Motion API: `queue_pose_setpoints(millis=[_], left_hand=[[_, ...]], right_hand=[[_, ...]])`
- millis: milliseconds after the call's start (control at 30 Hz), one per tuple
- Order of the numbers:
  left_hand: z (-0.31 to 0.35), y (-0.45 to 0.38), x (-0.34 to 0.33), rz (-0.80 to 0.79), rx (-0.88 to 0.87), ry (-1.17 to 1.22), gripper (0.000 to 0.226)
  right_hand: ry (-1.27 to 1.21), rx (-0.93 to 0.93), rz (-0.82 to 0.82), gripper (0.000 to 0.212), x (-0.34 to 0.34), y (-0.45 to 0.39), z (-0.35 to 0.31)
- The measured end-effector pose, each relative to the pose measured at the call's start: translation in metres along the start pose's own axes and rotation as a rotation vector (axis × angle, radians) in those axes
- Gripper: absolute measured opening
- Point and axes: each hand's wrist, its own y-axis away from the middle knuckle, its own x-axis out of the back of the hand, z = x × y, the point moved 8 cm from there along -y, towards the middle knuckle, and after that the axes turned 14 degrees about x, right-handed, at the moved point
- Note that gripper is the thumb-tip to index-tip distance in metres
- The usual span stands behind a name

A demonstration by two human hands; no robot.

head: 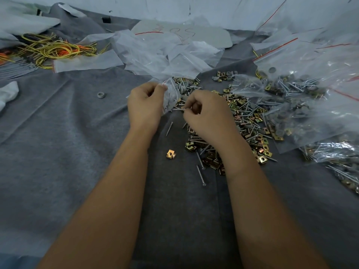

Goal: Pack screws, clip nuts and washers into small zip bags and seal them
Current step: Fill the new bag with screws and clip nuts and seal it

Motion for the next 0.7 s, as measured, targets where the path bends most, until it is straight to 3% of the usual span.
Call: queue_pose_setpoints(millis=[333,500,700], left_hand=[[0.003,0.004,-0.007,-0.056,-0.098,-0.092,0.031],[0.005,0.007,-0.010,-0.087,-0.128,-0.119,0.034],[0.005,0.006,-0.005,-0.053,-0.098,-0.090,0.029]], right_hand=[[0.101,0.135,0.270,0.007,0.026,0.001,-0.016],[0.245,0.240,0.184,0.008,0.017,-0.002,-0.025],[0.200,0.236,0.138,0.030,0.008,-0.003,-0.027]])
